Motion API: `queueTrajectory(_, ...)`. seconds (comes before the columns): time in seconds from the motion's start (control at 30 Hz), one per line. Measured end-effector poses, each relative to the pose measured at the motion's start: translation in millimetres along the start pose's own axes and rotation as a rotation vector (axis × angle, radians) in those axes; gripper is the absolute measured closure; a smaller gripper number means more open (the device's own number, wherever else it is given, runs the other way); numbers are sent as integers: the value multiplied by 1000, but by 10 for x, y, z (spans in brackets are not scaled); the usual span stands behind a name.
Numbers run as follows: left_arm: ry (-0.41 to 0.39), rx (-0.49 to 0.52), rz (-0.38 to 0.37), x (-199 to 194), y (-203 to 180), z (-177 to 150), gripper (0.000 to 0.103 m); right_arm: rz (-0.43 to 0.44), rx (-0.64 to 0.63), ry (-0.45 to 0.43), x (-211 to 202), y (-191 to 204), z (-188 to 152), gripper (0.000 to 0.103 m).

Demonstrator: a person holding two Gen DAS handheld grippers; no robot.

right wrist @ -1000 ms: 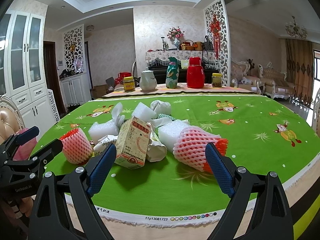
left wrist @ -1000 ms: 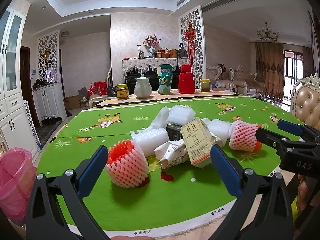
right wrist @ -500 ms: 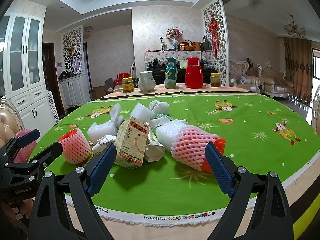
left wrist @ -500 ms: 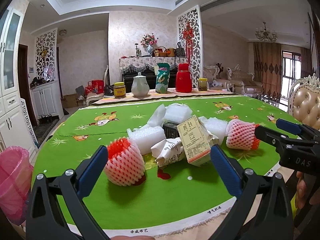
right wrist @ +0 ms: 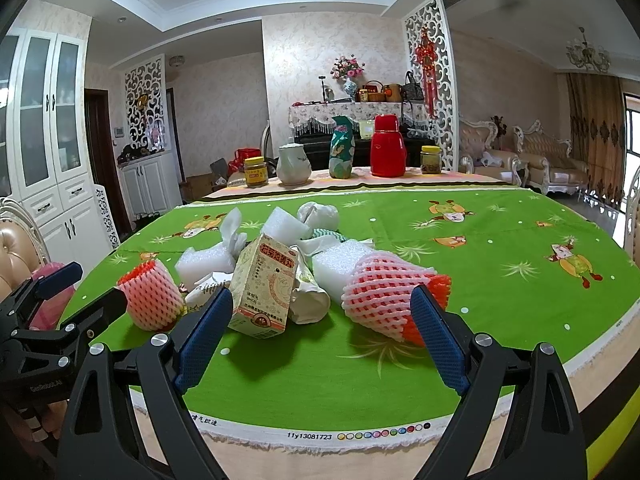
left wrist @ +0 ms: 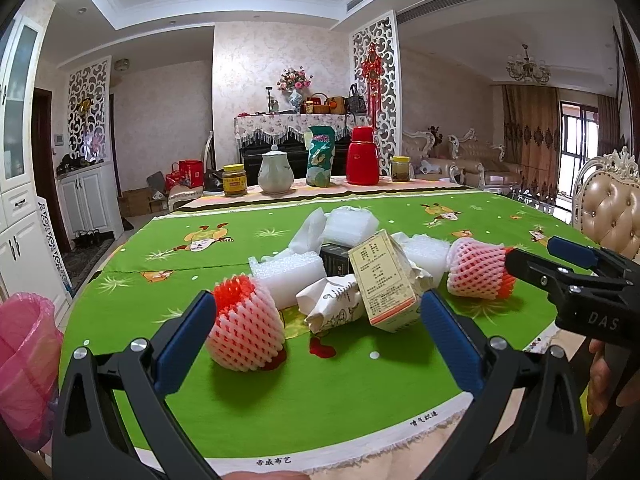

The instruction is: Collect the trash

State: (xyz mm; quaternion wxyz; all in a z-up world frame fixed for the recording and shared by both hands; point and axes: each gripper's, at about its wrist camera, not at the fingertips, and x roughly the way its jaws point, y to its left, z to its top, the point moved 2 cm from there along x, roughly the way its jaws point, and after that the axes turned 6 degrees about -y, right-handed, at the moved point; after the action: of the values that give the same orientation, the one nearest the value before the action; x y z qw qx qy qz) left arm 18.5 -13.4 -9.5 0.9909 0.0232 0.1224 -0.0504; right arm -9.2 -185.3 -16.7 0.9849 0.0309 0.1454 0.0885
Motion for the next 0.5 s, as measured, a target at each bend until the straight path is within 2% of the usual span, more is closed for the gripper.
queueTrajectory(0.5, 2, -4, -3, 27, 7, -7, 4, 5, 2, -4, 0, 16, -2, 18)
